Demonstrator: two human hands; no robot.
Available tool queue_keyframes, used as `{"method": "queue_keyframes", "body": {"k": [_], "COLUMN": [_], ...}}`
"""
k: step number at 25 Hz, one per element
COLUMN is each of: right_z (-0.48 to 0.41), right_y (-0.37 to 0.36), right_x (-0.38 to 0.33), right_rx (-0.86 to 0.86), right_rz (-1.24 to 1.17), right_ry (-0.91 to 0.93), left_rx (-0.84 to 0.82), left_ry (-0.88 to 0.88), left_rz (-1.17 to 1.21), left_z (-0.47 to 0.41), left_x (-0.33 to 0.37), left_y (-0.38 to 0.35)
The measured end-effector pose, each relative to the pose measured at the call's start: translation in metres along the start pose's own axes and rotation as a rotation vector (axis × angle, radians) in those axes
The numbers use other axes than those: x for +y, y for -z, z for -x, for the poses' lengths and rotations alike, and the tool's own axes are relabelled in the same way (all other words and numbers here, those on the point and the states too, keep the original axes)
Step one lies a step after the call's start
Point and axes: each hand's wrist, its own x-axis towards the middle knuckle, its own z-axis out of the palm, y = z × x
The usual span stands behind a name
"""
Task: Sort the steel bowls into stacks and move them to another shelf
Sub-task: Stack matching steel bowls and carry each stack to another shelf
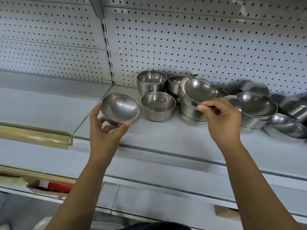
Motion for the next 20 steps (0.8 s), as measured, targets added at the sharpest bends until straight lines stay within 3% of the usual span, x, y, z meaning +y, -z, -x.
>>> {"method": "queue_keyframes", "body": {"k": [12,20], "right_z": [0.037,0.043], "right_y": [-0.014,-0.043], "right_x": [-0.027,-0.02], "right_rx": [-0.194,-0.413], "right_rz": [-0.165,-0.278], "right_ry": [0.136,-0.012], "left_rx": [-0.168,-0.169], "left_ry": [-0.067,-0.037], "left_rz": [-0.192,-0.316], "left_z": [0.03,0.026], "left_x": [-0.008,-0.018], "left_y": [0.006,0.018]}}
